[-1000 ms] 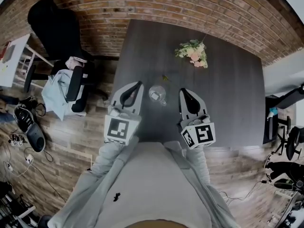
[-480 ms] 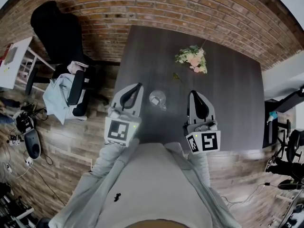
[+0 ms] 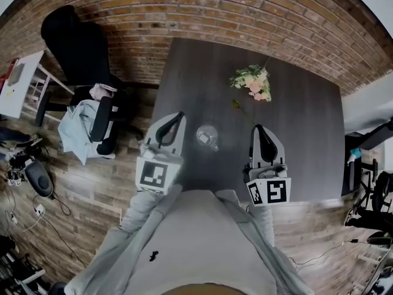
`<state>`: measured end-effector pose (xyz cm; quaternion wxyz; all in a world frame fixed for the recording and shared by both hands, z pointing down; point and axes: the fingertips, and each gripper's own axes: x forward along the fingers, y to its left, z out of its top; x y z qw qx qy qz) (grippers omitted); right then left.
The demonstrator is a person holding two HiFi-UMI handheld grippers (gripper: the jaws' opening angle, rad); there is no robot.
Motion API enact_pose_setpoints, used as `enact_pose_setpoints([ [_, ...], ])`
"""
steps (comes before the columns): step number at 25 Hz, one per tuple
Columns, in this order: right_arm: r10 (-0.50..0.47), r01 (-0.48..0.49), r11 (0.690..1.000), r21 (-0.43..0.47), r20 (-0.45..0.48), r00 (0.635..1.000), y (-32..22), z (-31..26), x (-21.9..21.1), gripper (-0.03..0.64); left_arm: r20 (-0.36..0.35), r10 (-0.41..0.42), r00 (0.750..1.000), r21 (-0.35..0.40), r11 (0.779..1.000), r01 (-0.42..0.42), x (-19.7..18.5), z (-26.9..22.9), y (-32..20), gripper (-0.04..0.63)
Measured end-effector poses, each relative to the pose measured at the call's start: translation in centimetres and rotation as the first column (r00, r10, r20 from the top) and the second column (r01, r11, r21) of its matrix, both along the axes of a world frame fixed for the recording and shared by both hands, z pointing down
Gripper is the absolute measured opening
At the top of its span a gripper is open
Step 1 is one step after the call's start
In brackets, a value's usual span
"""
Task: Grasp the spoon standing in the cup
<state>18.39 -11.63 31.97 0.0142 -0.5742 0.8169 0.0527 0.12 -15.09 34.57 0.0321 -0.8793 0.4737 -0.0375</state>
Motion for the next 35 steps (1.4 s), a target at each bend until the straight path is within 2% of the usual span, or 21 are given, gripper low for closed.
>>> enact_pose_setpoints([
  [12,-0.007,0.006,0.998,-0.055,-0.006,1.000,-0.3,2.1,-0.3,0.020,-0.001,0.004,1.000,-0.037,0.999,-0.004,-0.1,1.0,-0.4,0.018],
  [26,-0.004,0.005,0.999,-0.053,0.011,1.000,-0.1,2.5,-0.1,0.018,0.012,0.010,1.000,-0.034,0.999,-0.010,0.2,1.5,-0.3,0.018],
  [31,-0.009,0.010,0.999,-0.049,0.019,1.000,-0.1,2.4,-0.3,0.018,-0.005,-0.010,1.000,-0.059,0.998,0.010,0.0,1.4,-0.2,0.018],
  [35,-0.014,0.015,0.998,-0.053,0.018,1.000,-0.1,2.6,-0.2,0.018,0.009,-0.003,1.000,-0.044,0.999,0.003,0.2,1.6,-0.2,0.018],
])
